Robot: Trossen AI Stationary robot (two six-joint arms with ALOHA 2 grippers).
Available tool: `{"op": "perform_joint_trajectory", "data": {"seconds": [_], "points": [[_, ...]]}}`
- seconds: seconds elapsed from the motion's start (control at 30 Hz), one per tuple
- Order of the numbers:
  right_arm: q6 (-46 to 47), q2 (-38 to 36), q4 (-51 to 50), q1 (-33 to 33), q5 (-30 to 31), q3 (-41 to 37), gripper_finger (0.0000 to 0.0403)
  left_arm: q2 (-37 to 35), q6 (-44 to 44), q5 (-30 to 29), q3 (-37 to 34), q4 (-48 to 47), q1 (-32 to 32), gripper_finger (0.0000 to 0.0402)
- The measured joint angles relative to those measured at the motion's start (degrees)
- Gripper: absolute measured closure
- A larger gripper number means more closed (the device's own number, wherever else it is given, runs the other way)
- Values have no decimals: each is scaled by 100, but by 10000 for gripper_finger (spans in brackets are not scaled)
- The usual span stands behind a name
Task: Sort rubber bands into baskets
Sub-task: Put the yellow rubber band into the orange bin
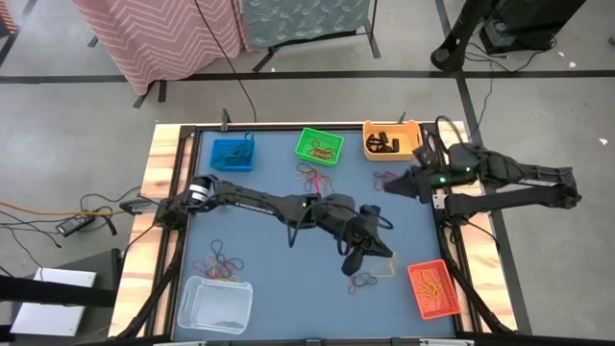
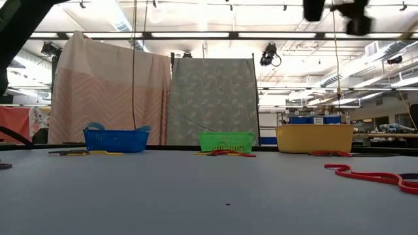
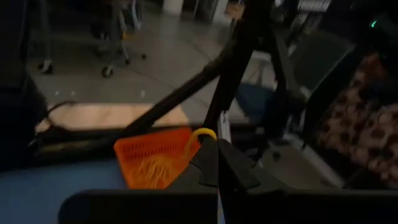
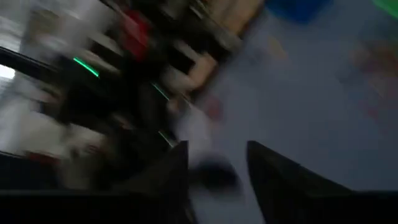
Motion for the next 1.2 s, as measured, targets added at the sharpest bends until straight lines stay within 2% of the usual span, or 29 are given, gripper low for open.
{"op": "perform_joint_trajectory", "data": {"seconds": [0.1,0.17,0.23,0.33,0.47,0.6,0.77,0.93,1.2], "points": [[313,-66,-1586,250,-154,1,296,-157,318,7,-2,-629,37,401],[576,6,-2616,543,-323,-13,354,-239,434,12,-7,-833,65,401],[791,169,-3177,925,-564,-19,388,-293,435,28,-4,-836,94,401],[1150,595,-3185,1643,-928,-17,391,-321,434,29,-4,-837,157,401],[1408,1486,-2564,2805,-1068,-9,396,-321,433,25,-7,-841,228,401],[1682,2346,-2475,3936,-1342,-10,398,-321,433,25,-7,-844,267,401],[2517,2862,-2365,5012,-1109,-13,400,-321,431,70,-7,-852,272,401],[3153,3329,-2382,5562,-813,-13,400,-321,569,241,-7,-1131,269,401],[3350,3781,-2344,5655,-576,-13,399,-321,868,241,-7,-2012,261,401]]}}
